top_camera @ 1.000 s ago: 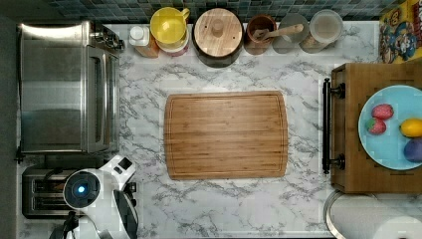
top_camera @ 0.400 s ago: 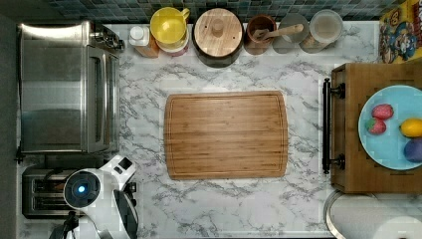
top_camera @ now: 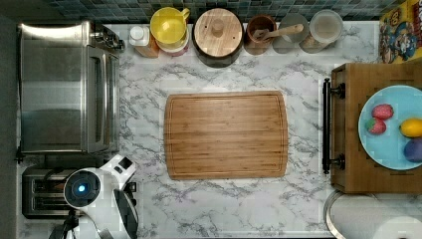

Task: Turn on the toaster.

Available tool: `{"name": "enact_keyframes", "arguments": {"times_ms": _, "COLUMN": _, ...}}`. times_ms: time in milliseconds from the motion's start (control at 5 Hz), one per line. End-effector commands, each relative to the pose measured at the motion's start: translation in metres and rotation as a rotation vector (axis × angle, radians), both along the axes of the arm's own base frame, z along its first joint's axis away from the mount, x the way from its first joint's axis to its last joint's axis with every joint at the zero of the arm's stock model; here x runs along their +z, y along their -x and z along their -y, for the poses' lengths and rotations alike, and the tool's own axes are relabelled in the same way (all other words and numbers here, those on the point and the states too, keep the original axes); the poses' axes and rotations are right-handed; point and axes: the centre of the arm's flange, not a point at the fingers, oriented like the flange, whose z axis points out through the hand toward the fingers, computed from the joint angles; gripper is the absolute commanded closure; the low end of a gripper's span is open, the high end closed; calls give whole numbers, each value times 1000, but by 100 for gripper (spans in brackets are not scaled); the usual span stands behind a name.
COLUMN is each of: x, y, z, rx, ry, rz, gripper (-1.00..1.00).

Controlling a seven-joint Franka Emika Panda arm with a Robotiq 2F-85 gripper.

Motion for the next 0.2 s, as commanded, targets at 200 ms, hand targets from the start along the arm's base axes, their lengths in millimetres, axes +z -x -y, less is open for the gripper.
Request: {"name": "enact_keyframes", "arguments": {"times_ms": 200, "x": -56, "y": 4, "z": 15, "rx": -78, "ry": 29, "rz": -23, "gripper": 100}}
